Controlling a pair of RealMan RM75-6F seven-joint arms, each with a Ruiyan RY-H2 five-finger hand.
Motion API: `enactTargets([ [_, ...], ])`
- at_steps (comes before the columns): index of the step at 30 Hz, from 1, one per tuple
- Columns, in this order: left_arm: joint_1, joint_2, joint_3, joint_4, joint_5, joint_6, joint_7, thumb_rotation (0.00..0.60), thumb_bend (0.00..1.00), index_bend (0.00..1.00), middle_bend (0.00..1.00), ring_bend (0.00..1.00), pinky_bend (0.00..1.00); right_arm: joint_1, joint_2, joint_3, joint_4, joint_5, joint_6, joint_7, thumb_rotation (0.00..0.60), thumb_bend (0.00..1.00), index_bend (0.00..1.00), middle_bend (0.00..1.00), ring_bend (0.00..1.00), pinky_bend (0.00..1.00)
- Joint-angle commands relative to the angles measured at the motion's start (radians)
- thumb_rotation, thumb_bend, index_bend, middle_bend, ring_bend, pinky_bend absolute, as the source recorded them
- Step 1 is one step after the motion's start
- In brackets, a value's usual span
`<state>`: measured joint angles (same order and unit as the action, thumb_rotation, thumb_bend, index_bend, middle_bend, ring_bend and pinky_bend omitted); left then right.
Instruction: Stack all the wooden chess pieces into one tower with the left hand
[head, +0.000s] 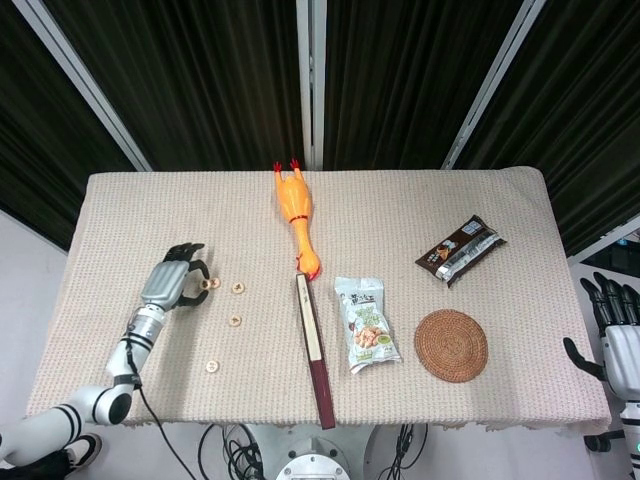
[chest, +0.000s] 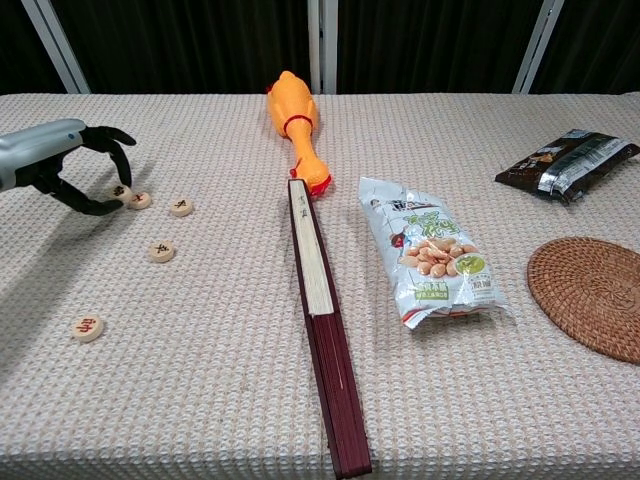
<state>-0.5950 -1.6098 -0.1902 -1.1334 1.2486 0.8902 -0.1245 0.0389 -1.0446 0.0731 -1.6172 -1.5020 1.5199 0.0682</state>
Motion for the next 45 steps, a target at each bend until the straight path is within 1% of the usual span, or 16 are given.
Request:
enactTargets([
  [1,-0.013,-0.014,0.001,0.022,-0.001,-0.013,-0.010,0.600,0.35,0.49,0.08,0.00,0.00,0.001,0.001,0.000,-0.001,0.002,-0.003,-0.001,0.600,0.25,0.00,0.00,0.00,0.00],
  [18,-0.041,-0.039,0.006,0.069,-0.002,-0.041,-0.044,0.600,0.35,0.48,0.08,0.00,0.00,0.002,0.004,0.007,-0.002,0.019,-0.011,0.004,0.600,0.25,0.00,0.00,0.00,0.00],
  [24,-0.040,-0.043,0.010,0.077,0.006,-0.034,-0.067,0.600,0.35,0.42,0.08,0.00,0.00,0.003,0.004,0.009,-0.004,0.027,-0.015,0.001,0.600,0.25,0.00,0.00,0.00,0.00],
  [28,-0.041,-0.040,0.011,0.078,0.011,-0.033,-0.078,0.600,0.34,0.38,0.08,0.00,0.00,0.004,0.003,0.010,-0.007,0.031,-0.019,-0.003,0.600,0.25,0.00,0.00,0.00,0.00],
  [39,-0.043,-0.021,0.023,0.041,0.029,-0.024,-0.081,0.600,0.34,0.38,0.07,0.00,0.00,0.003,0.003,0.011,-0.008,0.031,-0.017,-0.004,0.600,0.25,0.00,0.00,0.00,0.00],
  [41,-0.041,-0.018,0.022,0.035,0.027,-0.018,-0.076,0.600,0.34,0.36,0.07,0.00,0.00,0.002,0.003,0.011,-0.008,0.032,-0.017,-0.002,0.600,0.25,0.00,0.00,0.00,0.00],
  [45,-0.037,-0.001,0.018,0.012,0.009,-0.011,-0.040,0.600,0.34,0.26,0.05,0.00,0.00,0.001,0.005,0.011,-0.007,0.034,-0.017,0.001,0.600,0.25,0.00,0.00,0.00,0.00],
])
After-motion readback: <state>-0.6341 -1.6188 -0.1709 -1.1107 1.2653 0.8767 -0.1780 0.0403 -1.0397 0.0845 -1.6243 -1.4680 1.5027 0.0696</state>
